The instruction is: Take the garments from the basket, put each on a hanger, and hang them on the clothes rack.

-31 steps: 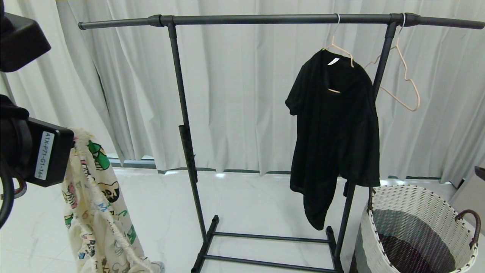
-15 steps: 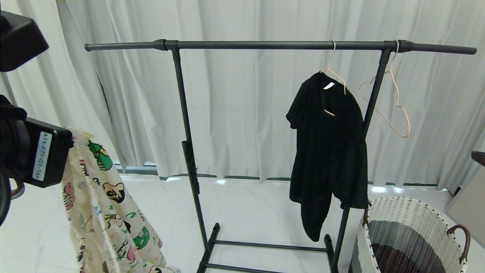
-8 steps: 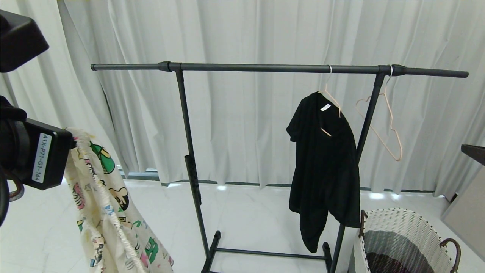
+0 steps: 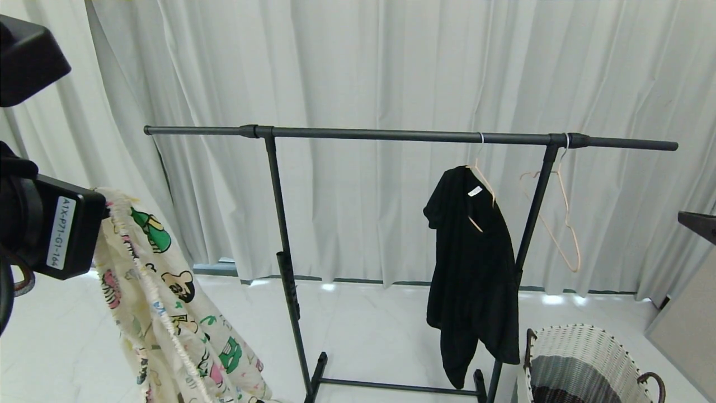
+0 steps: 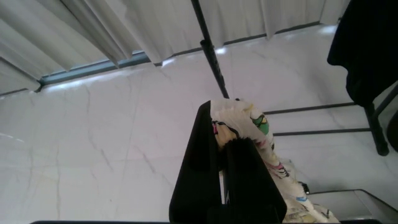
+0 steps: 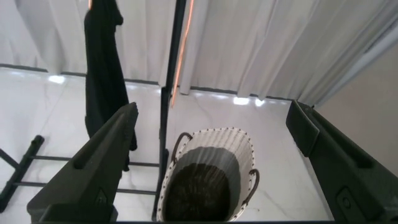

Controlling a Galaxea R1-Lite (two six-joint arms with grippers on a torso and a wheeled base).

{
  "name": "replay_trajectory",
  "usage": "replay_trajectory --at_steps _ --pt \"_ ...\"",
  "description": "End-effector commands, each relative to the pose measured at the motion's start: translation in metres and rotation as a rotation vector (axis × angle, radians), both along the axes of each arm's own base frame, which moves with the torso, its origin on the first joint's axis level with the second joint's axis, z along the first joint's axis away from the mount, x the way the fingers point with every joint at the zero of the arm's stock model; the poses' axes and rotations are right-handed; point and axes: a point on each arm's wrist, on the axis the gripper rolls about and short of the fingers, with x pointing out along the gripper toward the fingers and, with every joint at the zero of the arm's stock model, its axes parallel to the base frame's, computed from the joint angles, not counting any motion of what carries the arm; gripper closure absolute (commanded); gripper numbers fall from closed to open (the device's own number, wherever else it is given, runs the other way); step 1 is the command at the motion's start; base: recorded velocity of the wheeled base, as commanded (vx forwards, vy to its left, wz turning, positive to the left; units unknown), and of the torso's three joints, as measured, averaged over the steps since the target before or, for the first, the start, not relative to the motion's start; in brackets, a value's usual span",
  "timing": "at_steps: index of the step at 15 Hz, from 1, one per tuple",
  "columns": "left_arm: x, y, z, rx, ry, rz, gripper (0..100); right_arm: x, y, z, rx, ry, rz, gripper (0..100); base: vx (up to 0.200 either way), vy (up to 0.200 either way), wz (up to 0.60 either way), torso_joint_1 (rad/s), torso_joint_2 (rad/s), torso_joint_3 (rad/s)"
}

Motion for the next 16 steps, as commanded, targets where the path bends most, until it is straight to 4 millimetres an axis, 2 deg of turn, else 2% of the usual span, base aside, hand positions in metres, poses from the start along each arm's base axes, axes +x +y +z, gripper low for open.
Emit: replay_trajectory --at_steps 1,3,10,14,16 --pt "0.0 0.0 0.0 0.001 -0.002 0.005 100 0.002 0.0 0.0 0.001 -0.011 0.0 0 0.0 0.0 0.0 0.183 -0.42 -0.237" --pt "0.0 0.0 0.0 0.002 -0.002 0.006 100 0.008 0.0 0.0 0.002 -0.019 -0.004 0 0.0 0.0 0.0 0.085 -0.18 -0.095" --pt "-0.009 -0.002 -0.004 0.005 0.003 -0.049 100 0.028 -0.002 -0.01 -0.007 0.047 -0.027 0 0.2 0.0 0.0 0.013 -0.02 -0.012" --pt "-0.009 -0.003 -0.004 0.009 0.005 -0.053 100 0.05 -0.01 -0.026 -0.013 0.136 -0.077 0 0.2 0.0 0.0 0.004 0.0 -0.001" --pt "-0.009 -0.003 -0.004 0.008 0.005 -0.052 100 0.069 -0.015 -0.042 -0.014 0.216 -0.104 0 0.2 0.0 0.0 0.002 0.0 0.0"
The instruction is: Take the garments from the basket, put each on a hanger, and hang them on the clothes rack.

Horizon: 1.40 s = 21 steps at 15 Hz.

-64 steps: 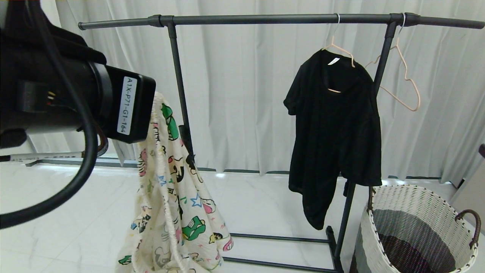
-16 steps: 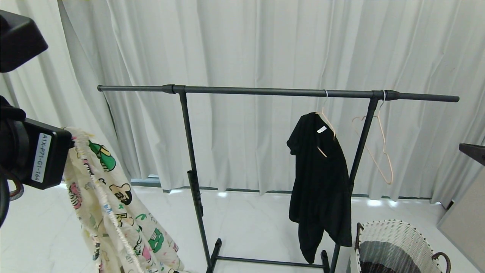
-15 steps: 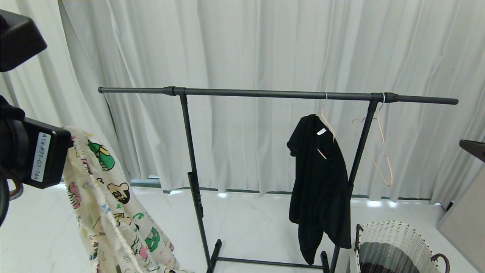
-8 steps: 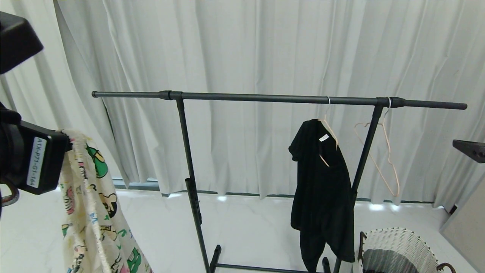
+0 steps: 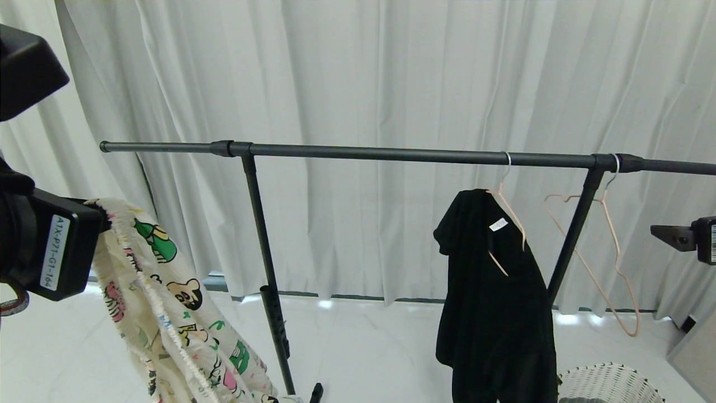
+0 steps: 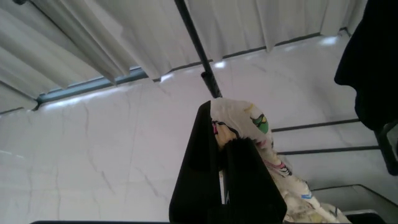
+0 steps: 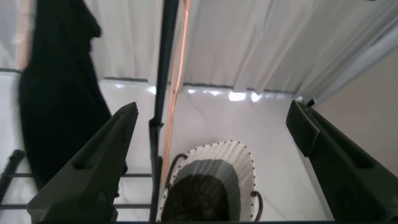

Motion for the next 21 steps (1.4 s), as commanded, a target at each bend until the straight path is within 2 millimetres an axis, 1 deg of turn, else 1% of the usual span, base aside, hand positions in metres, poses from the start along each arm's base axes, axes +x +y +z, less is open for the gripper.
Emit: replay_trajectory --at_steps 1,2,4,7,9,12,19,20,21 --pt "0.0 0.0 0.0 0.002 0.001 -0.001 100 0.024 -0.005 -0.021 0.002 0.101 -0.022 0 0.2 0.0 0.0 0.007 0.01 -0.002" --pt "0.0 0.0 -0.001 0.004 0.002 0.001 100 0.03 -0.005 -0.027 0.009 0.13 -0.016 0 0.2 0.0 0.0 0.002 0.0 -0.002" --pt "0.0 0.0 -0.001 0.006 0.0 0.003 100 0.041 -0.006 -0.041 0.034 0.188 -0.005 0 0.0 0.0 0.0 0.0 0.0 0.0" --pt "0.001 -0.001 -0.004 0.016 0.008 0.005 100 0.06 -0.006 -0.063 0.126 0.263 -0.061 0 0.0 0.0 0.0 0.0 0.0 0.0" --pt "0.0 0.0 -0.006 0.022 0.014 0.005 100 0.066 -0.007 -0.072 0.185 0.285 -0.099 0 0.0 0.0 0.0 0.0 0.0 0.0" --pt "0.0 -0.001 -0.008 0.026 0.02 0.004 100 0.076 -0.007 -0.081 0.215 0.275 -0.118 0 0.0 0.0 0.0 0.0 0.0 0.0" --pt "0.001 -0.001 -0.01 0.028 0.022 0.004 100 0.077 -0.007 -0.093 0.23 0.308 -0.132 0 0.0 0.0 0.0 0.0 0.0 0.0" --pt "0.002 -0.002 -0.01 0.021 0.013 0.003 100 0.077 -0.007 -0.093 0.232 0.307 -0.133 100 0.0 0.0 0.0 0.0 0.0 0.0" --pt "0.003 -0.003 -0.01 0.015 0.007 0.003 100 0.077 -0.007 -0.093 0.231 0.307 -0.134 100 0.0 0.0 0.0 0.0 0.0 0.0"
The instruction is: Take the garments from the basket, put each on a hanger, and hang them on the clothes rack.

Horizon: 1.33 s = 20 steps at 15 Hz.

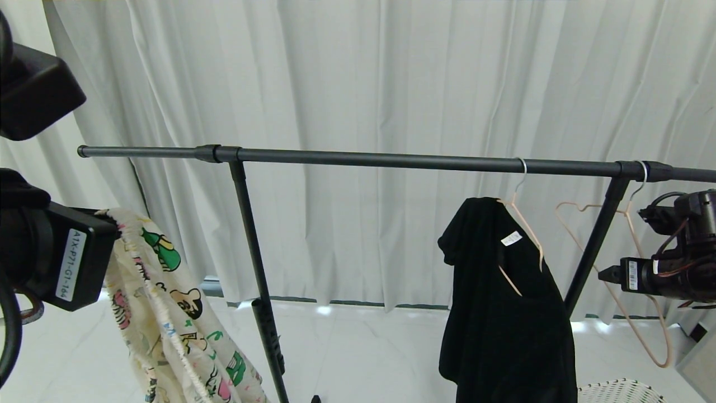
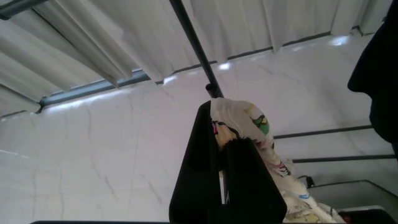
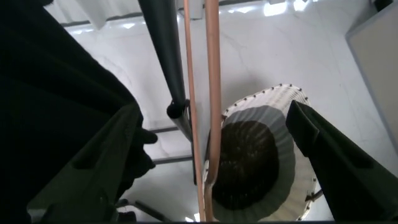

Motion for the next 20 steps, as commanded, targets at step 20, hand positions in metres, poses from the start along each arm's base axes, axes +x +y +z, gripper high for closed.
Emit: replay_trajectory --at_steps 20 --pt "-0.006 0.006 0.004 -0.017 -0.032 0.007 100 -0.046 0.0 0.052 -0.01 -0.238 0.002 100 0.0 0.0 0.0 0.0 0.0 0.0"
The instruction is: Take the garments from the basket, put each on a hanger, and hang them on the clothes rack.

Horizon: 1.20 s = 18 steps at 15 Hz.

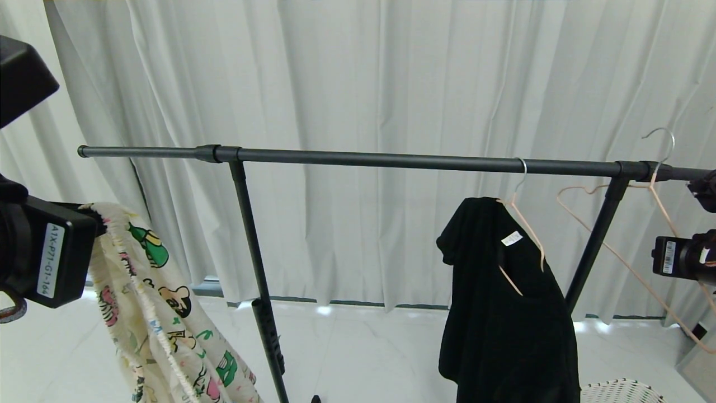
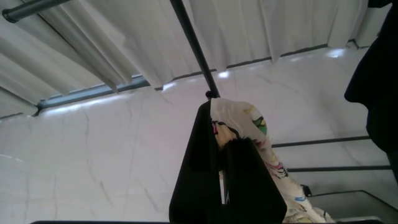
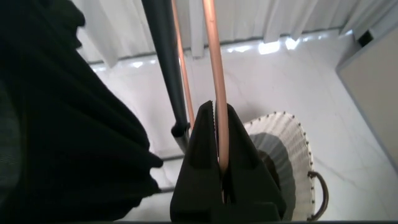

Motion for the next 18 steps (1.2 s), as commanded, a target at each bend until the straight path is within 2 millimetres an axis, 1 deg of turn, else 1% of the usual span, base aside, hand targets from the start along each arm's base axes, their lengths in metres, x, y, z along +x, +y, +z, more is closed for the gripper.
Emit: replay_trajectory --at_steps 1,6,9,11,18 --pt "-0.001 0.0 0.0 -0.001 -0.002 0.0 100 -0.011 0.0 0.008 -0.002 -0.041 0.001 100 0.0 0.0 0.0 0.0 0.0 0.0" --pt "0.0 0.0 0.0 0.007 -0.008 0.012 100 -0.061 0.001 0.0 -0.034 -0.062 0.014 100 0.0 0.0 0.0 0.0 0.0 0.0" --pt "0.0 0.0 0.0 0.014 -0.01 0.02 100 -0.078 0.001 -0.005 -0.071 -0.062 0.032 100 -0.2 0.0 0.0 0.004 0.01 0.001" --pt "0.0 0.0 0.0 0.013 -0.012 0.019 100 -0.082 0.001 -0.006 -0.091 -0.065 0.043 100 -0.2 0.0 0.0 -0.01 0.0 0.002" --pt "0.0 0.0 -0.001 0.015 -0.009 0.019 100 -0.085 0.002 -0.002 -0.117 -0.083 0.064 100 -0.2 0.0 0.0 0.0 0.0 0.006"
